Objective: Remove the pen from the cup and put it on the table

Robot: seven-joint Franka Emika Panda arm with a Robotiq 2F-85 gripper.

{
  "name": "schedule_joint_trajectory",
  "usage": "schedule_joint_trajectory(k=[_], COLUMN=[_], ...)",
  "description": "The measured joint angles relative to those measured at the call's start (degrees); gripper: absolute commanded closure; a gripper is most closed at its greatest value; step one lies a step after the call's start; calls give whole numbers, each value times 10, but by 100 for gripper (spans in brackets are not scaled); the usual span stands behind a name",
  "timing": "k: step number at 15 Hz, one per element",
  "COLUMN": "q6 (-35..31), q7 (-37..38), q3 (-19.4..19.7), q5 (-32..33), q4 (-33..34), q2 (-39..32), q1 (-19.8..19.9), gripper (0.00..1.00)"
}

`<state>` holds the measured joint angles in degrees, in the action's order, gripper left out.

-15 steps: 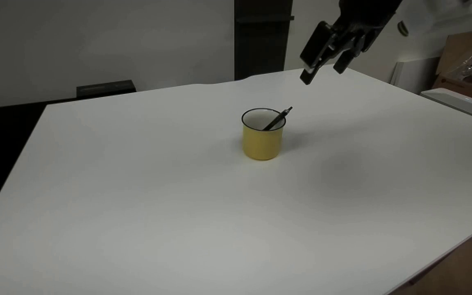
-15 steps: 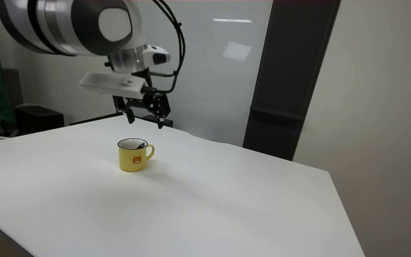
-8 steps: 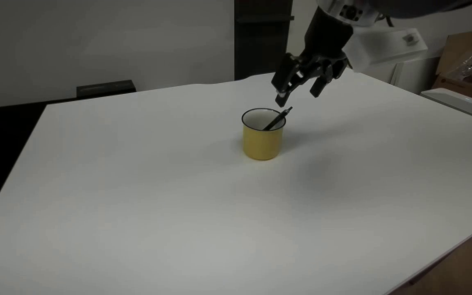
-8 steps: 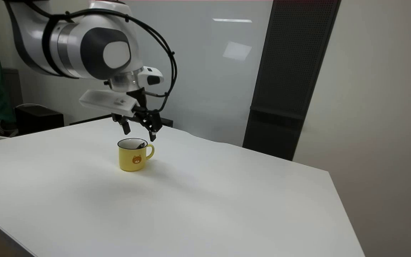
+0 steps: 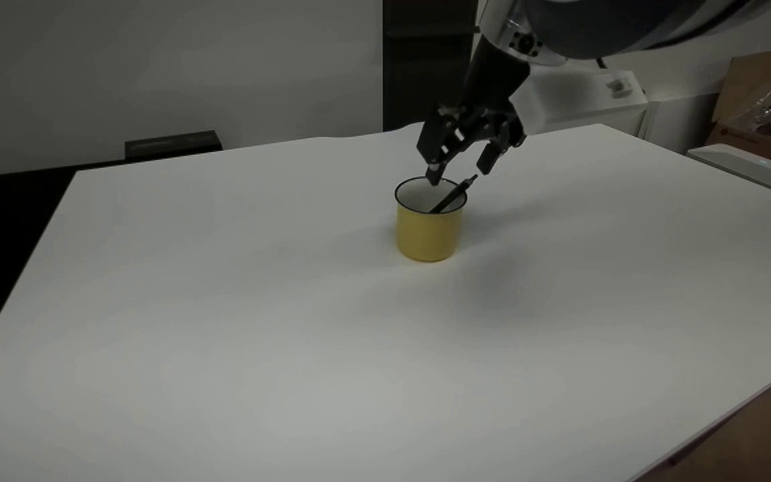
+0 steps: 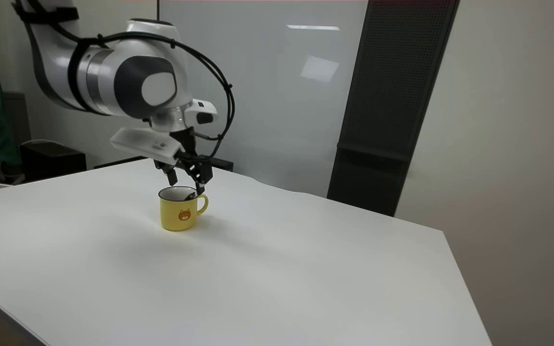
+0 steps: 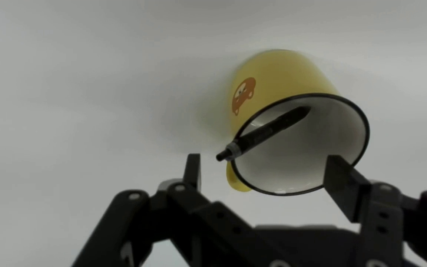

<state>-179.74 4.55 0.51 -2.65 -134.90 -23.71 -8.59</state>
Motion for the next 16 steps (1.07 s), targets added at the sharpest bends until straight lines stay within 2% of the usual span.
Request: schedule_joint_trajectory(k=[7,9,14,15,16], q6=[8,15,59,65,72], q7=[2,4,22,26,29], q3=[-1,0,11,14,16], q5=[-19,-22,-29,-29,-29], q4=[16,17,17,17,16], q2=[-9,-7,7,11,16], q1=[4,5,6,6,6], gripper=[94,100,100,74,73])
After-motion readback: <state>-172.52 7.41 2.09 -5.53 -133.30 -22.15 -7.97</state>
